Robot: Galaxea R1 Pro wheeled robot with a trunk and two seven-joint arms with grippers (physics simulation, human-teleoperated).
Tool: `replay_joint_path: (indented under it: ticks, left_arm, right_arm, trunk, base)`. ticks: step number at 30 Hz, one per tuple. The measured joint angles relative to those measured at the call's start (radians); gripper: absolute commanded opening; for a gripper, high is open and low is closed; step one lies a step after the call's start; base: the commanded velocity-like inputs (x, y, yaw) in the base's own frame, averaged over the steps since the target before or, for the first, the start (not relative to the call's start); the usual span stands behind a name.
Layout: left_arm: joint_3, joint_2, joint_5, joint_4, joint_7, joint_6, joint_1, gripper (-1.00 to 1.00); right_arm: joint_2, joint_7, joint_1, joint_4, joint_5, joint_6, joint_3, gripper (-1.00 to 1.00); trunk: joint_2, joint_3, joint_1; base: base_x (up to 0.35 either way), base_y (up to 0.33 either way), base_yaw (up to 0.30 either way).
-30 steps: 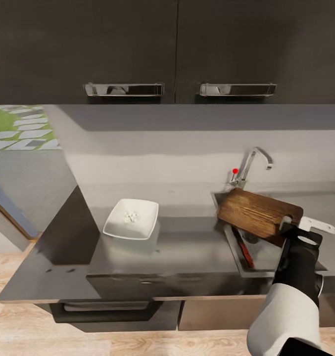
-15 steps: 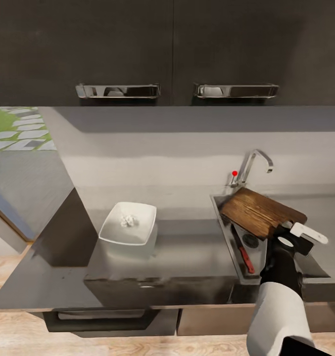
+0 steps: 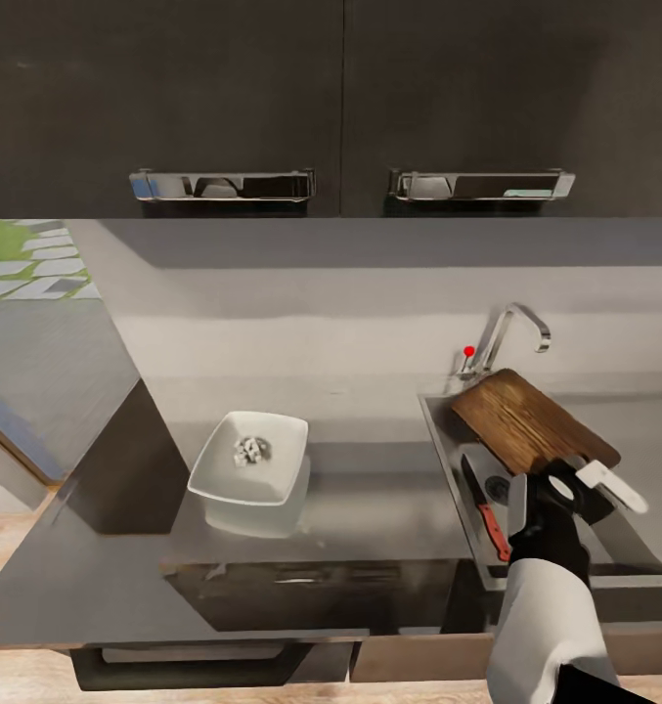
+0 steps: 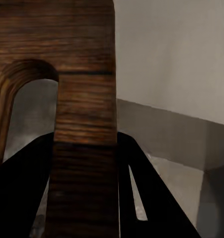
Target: In the kitchen, take the Vidalia onion out of the sink, dice it on the chopping board with the paring knife, put the diced onion into the bowl on the countertop, then place both the paring knife and the chopping board into the sink.
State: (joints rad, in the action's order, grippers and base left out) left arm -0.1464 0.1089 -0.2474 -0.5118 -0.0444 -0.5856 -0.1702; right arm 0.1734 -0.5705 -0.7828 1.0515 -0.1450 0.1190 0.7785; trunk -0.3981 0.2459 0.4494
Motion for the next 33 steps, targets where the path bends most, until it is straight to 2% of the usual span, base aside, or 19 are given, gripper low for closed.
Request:
replay_joint_path:
  ticks: [1,4,11,22,26,33]
  left_arm:
    - [0.0,0.0,0.0,0.0,0.0,0.0,0.0,1.0]
    - [0.0,0.0,0.0,-0.001,0.0,0.0,0.0,1.0]
    - [0.0,0.0,0.0,-0.002,0.0,0.0,0.0,1.0]
    - [0.0,0.0,0.0,-0.002,0.0,0.0,0.0,1.0]
    - [0.0,0.0,0.0,-0.002,0.0,0.0,0.0,1.0]
    - [0.0,0.0,0.0,-0.004,0.0,-0.001,0.0,1.0]
  right_arm:
    - [0.0,-0.021,0.0,-0.003,0.041,-0.016,0.0,-1.0]
    - [0.0,-0.081,0.0,-0.008,0.081,-0.029,0.0,-1.0]
    - [0.0,-0.099,0.0,-0.024,0.097,-0.031,-0.001,-1.0]
    - [0.0,-0.099,0.0,-0.036,0.096,-0.032,0.001,-1.0]
    - [0.0,-0.098,0.0,-0.037,0.143,-0.03,0.001,-1.0]
    - [0.0,-0.098,0.0,-0.04,0.158,-0.029,0.005,-1.0]
  trunk:
    - [0.0,0.0,0.0]
    - [0.0,0.0,0.0]
    - [0.0,0.004,0.0]
    - [0.0,0.021,0.0]
    - [0.0,0.028,0.0]
    - [0.0,0.039,0.0]
  base:
    - [0.0,0.0,0.0]
    - [0.0,0.0,0.0]
    - [0.0,0.0,0.0]
    - [0.0,0.0,0.0]
    - [0.033,-0.044,0.0]
    - [0.057,-0.068,0.0]
